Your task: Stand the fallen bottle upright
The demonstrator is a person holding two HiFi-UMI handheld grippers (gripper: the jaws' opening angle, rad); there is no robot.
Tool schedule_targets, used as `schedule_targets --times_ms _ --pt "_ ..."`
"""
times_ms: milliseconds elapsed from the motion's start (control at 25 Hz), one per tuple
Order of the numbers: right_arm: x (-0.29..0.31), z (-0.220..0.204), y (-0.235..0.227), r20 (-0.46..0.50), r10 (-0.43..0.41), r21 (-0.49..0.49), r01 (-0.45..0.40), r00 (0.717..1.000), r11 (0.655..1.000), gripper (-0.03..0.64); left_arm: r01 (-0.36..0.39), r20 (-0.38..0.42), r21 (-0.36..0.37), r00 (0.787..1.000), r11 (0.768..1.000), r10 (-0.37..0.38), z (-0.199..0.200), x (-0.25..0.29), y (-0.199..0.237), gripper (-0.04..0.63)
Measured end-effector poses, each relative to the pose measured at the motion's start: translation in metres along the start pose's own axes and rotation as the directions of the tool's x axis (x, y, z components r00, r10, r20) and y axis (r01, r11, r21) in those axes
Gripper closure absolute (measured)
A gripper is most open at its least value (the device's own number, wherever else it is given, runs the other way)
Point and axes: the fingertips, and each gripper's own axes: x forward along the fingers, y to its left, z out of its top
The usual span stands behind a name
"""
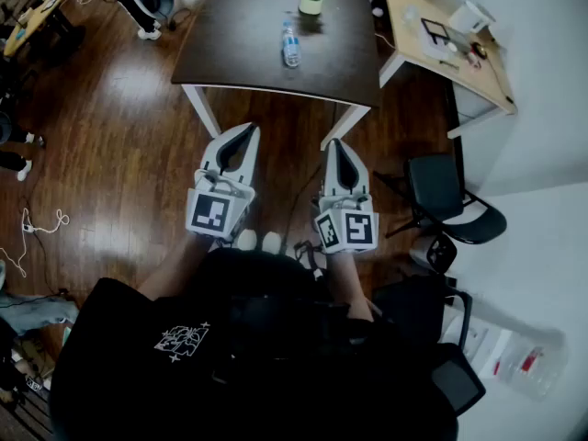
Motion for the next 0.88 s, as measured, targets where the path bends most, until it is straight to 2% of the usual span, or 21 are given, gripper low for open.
schedule_targets --times_ms 520,880 --pt "0.008 -0.011 -0.023 -0.022 0.036 0.022 -0.036 0.999 0.999 0.606 -0.037 -0.022 0.012 0.999 0.999 0.038 -0.011 0.017 -0.006 0.598" --pt "0.053 -0.021 -0.039 -0.042 0.043 0.018 -0.043 0.998 0.999 0.607 -0.042 -0.018 -0.006 0.999 0.999 0.042 -0.024 0.056 0.019 0.598"
